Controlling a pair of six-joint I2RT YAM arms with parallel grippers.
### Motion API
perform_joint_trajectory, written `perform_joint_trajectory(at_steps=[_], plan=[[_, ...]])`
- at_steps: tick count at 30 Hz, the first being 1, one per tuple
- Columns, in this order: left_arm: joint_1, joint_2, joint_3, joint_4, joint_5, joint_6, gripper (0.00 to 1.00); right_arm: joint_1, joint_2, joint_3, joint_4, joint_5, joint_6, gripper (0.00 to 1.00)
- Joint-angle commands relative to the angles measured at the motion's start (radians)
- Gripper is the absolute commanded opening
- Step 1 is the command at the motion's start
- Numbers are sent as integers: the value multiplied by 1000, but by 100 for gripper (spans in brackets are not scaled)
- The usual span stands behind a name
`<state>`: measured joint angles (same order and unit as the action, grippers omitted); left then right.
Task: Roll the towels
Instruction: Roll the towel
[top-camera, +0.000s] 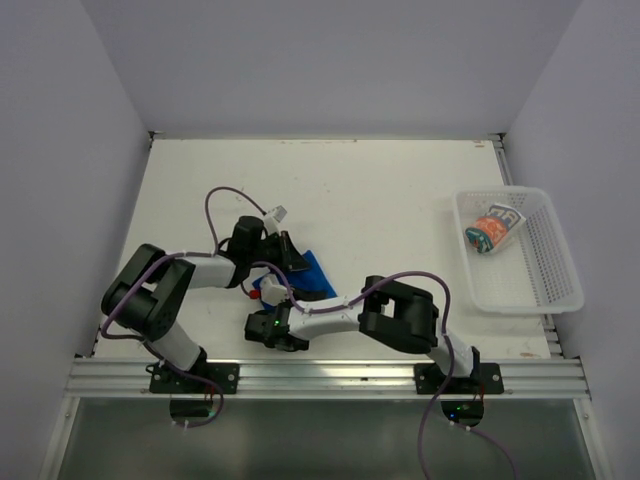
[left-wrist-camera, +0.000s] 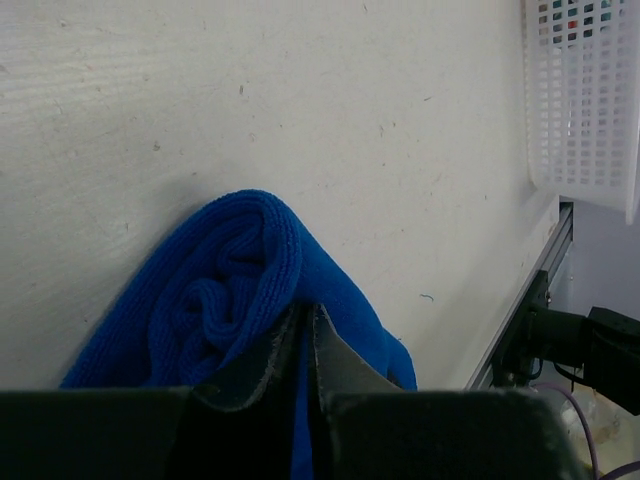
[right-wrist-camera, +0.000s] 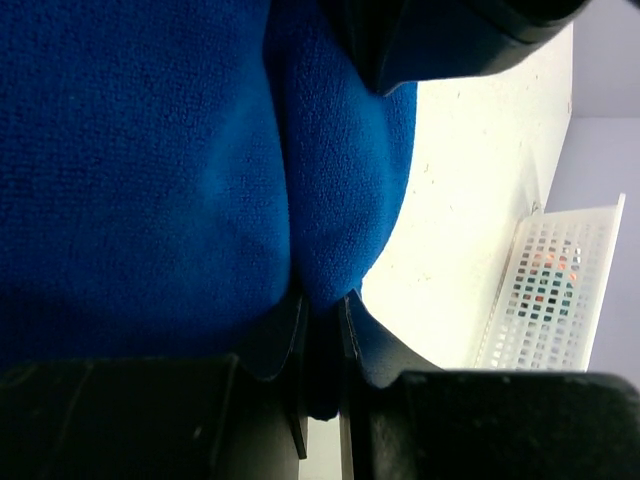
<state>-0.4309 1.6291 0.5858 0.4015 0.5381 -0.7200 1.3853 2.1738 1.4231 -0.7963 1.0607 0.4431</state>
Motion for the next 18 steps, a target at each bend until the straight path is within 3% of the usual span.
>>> perform_joint_trajectory(at_steps=[1, 6, 12, 18], plan=[[4, 57, 0, 14, -108, 21, 10, -9, -57, -33, 126, -103, 83, 12], [4, 83, -7, 26, -125, 2, 6, -14, -176, -85, 178, -119, 104, 34], [4, 101, -24, 42, -135, 17, 1, -26, -249, -87, 186, -119, 121, 45], [4, 109, -47, 59, -138, 11, 0, -40, -377, -170, 302, -223, 114, 52]])
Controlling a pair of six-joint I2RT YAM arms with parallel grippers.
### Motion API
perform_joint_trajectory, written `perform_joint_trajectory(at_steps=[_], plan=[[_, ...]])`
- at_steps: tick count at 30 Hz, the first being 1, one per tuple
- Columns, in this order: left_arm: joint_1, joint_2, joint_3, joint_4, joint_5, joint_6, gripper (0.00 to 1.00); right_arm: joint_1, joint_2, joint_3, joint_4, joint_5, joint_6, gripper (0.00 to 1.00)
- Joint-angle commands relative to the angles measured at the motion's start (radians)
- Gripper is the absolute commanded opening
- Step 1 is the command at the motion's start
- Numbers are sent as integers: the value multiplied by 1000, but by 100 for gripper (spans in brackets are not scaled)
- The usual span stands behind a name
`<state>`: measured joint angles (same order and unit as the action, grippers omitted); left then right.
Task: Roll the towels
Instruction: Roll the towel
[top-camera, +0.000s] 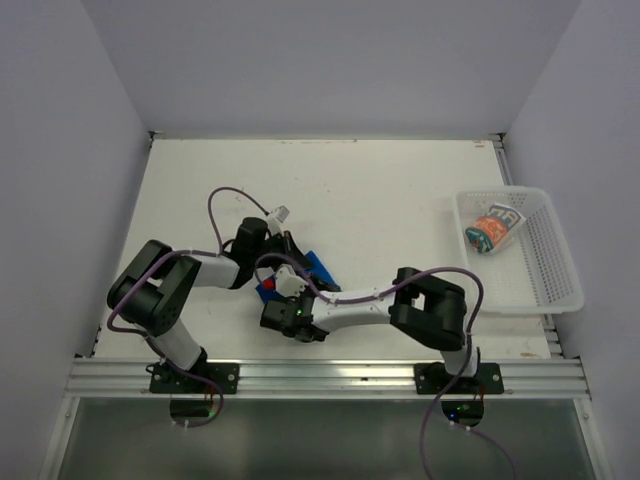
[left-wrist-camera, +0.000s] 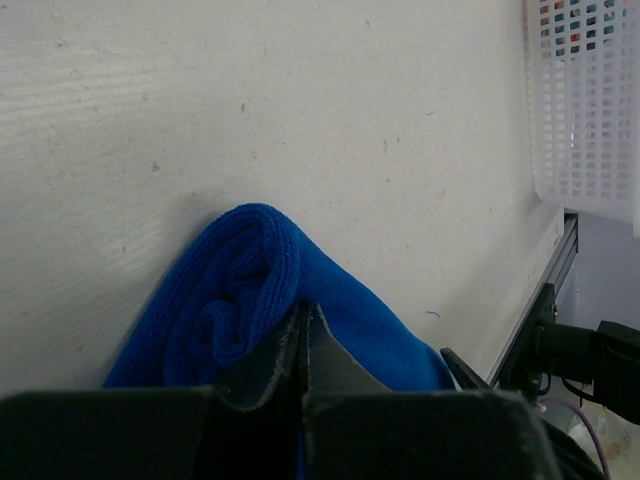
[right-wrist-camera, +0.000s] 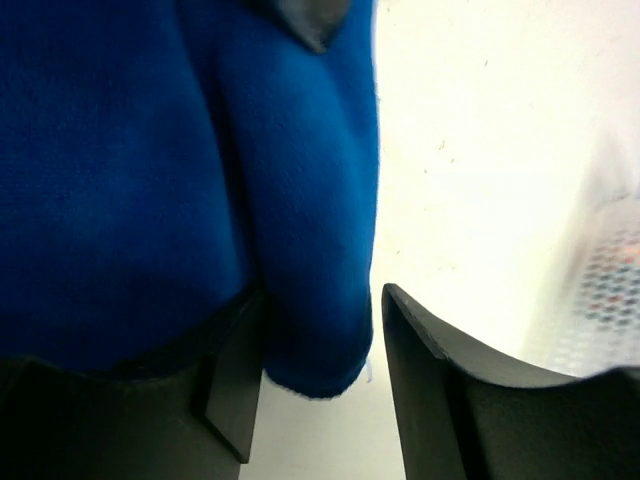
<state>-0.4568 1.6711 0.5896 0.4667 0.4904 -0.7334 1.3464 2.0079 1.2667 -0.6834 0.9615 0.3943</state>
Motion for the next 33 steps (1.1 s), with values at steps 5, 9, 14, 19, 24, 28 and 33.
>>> perform_joint_trajectory(at_steps=[5, 9, 14, 19, 24, 28, 33], plan=[[30, 70, -59, 3, -92, 23, 0, -10, -362, -113, 298, -236, 158, 56], [30, 70, -62, 6, -95, 20, 0, -23, -469, -161, 337, -309, 150, 58], [30, 67, -66, 16, -88, 11, 0, -84, -541, -239, 395, -400, 196, 55], [30, 47, -70, 4, -90, 17, 0, -199, -629, -351, 501, -536, 273, 47], [30, 35, -74, 1, -92, 19, 0, -308, -670, -463, 588, -704, 334, 51], [30, 30, -76, 4, -90, 17, 0, -381, -655, -516, 665, -800, 377, 54], [30, 32, -79, 7, -87, 14, 0, -423, -595, -563, 728, -848, 400, 54]])
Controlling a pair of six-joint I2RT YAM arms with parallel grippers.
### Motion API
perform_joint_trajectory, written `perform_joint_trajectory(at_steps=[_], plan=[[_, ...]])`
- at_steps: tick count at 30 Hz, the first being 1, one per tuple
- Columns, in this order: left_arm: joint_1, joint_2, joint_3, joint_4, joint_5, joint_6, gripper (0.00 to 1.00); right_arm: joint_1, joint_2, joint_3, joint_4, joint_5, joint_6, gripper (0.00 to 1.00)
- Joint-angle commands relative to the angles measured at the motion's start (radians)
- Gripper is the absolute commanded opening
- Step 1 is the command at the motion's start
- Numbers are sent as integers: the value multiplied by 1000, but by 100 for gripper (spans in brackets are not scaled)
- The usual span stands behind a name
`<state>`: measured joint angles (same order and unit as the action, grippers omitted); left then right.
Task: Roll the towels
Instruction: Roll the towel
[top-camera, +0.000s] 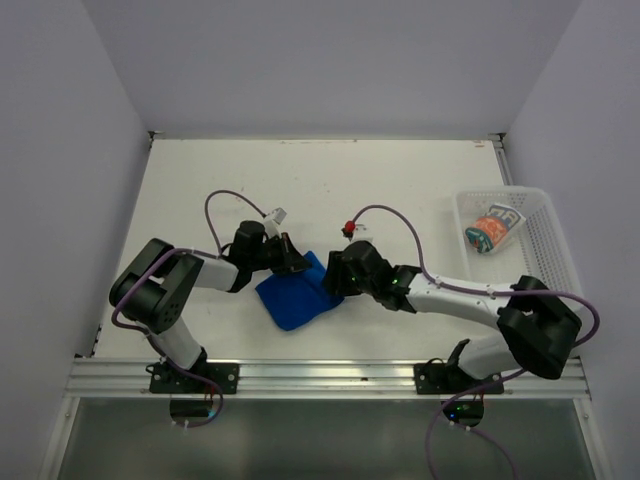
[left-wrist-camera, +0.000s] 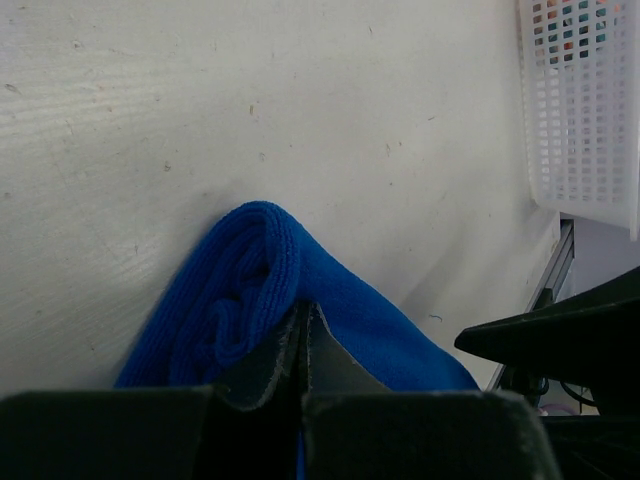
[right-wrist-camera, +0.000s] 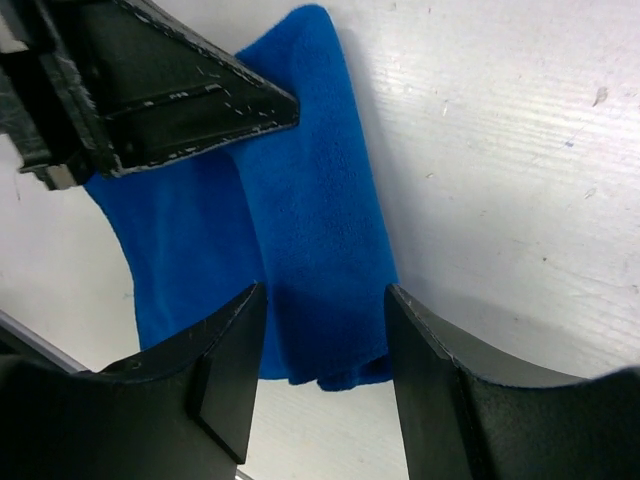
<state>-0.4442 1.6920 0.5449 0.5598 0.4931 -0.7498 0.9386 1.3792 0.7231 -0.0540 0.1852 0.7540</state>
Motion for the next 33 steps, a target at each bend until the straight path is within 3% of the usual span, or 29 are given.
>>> perform_joint_trajectory(at_steps=[1, 13, 21, 24, 33], plan=[[18, 9, -34, -86, -88, 30, 0, -23, 44, -28, 106, -73, 38, 54], [18, 0, -36, -93, -88, 30, 0, -38, 192, -136, 247, -105, 28, 50], [18, -32, 12, -132, -87, 15, 0, -32, 166, -148, 250, -58, -57, 5], [18, -51, 59, -187, -90, 9, 0, -12, 133, -137, 223, -27, -100, 0], [22, -140, 200, -325, -117, 7, 0, 178, 103, -21, -44, 399, -156, 0]])
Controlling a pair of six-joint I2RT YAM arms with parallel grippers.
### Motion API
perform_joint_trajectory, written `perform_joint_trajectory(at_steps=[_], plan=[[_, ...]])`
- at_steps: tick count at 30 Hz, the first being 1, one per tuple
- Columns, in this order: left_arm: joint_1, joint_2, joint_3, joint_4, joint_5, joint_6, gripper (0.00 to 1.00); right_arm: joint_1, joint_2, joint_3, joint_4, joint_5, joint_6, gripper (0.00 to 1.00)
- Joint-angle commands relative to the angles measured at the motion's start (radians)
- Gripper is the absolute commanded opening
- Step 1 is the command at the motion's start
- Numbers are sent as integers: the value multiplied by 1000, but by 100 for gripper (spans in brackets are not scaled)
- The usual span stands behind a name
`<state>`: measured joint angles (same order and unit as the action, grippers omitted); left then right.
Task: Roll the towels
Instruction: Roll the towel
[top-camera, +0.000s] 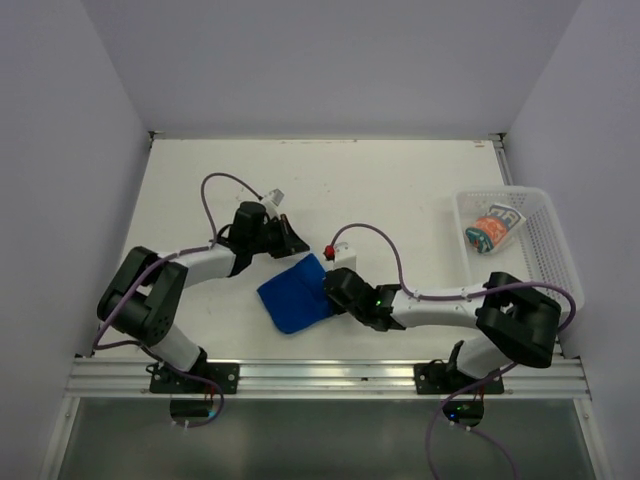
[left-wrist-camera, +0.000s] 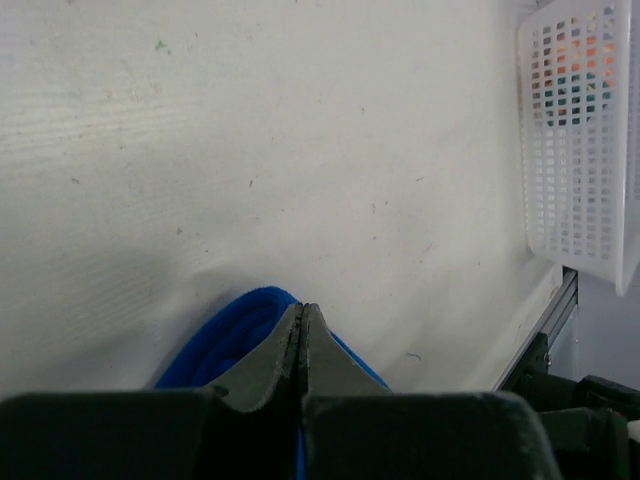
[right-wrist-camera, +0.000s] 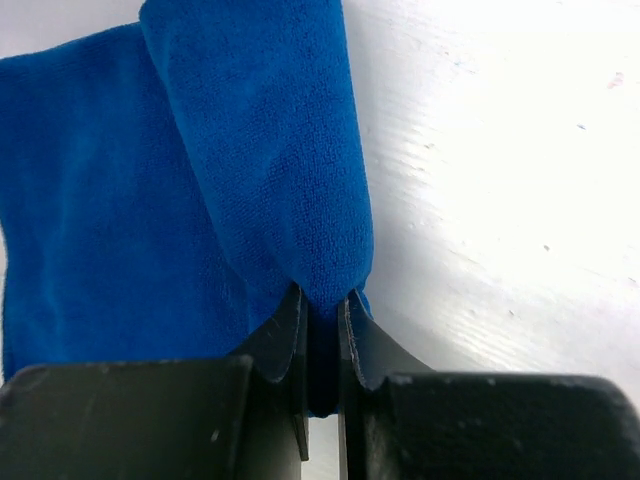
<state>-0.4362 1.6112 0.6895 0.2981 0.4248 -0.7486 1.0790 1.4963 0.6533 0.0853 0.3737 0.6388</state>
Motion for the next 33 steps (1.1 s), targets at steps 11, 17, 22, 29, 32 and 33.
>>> perform_joint_trajectory(at_steps=[11, 17, 22, 29, 32, 33], plan=[[13, -152, 42, -54, -24, -41, 0, 162, 122, 235, -436, 565, -64, 0], [5, -145, 38, -21, -6, -61, 0, 281, 353, 431, -665, 770, -8, 0], [-19, -136, 21, 16, 8, -74, 0, 369, 524, 571, -820, 846, 47, 0], [-76, -125, -27, 64, 0, -75, 0, 409, 625, 647, -866, 854, 35, 0], [-93, -116, -62, 85, 3, -74, 0, 407, 637, 655, -865, 849, 22, 0], [-95, -116, -73, 101, 3, -72, 0, 407, 637, 655, -863, 841, 18, 0]])
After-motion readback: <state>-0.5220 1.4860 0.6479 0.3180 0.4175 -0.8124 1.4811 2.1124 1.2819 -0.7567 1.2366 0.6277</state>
